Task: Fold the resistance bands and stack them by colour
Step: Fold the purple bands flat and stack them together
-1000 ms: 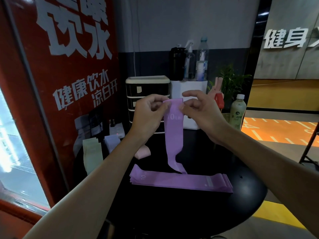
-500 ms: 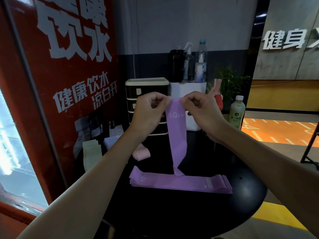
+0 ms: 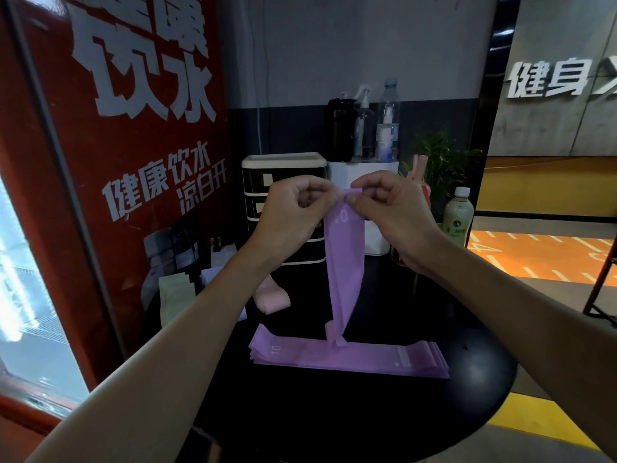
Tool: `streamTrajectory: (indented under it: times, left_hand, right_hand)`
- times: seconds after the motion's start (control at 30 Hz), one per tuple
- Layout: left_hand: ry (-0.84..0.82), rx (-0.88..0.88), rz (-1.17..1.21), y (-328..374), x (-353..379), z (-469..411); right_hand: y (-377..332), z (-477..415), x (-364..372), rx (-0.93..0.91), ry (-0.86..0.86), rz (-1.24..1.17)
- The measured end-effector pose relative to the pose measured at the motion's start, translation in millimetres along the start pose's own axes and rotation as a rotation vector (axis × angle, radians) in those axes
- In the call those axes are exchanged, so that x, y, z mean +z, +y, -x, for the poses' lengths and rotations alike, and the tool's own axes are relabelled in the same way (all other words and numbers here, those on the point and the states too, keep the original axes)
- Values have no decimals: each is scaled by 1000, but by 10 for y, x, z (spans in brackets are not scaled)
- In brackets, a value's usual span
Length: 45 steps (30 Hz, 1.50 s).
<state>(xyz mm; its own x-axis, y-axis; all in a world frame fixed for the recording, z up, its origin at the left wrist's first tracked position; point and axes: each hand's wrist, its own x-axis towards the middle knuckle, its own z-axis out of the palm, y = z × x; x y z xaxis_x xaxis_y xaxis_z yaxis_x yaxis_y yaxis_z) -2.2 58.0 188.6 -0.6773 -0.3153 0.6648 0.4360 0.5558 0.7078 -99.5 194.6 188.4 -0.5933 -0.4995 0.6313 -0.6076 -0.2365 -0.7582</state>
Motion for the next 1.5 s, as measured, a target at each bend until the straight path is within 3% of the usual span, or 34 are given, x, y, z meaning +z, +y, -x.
streamTrajectory:
  times: [0.67, 0.83, 0.9, 1.1, 1.5]
  left_hand:
    - [117, 13, 15, 62, -22, -63]
    - [-48, -47, -104, 39, -37, -70]
    - [-18, -25, -102, 37, -35, -81]
    - [99, -57, -10, 84, -32, -142]
    - [357, -167, 67, -246, -403, -140]
  right_hand:
    - [65, 17, 58, 96, -31, -30]
    - [95, 33, 75, 85, -20, -23]
    - [94, 47, 87, 113, -25, -78]
    - [212, 235, 121, 322, -271, -150]
    - [584, 714, -90, 544, -512, -215]
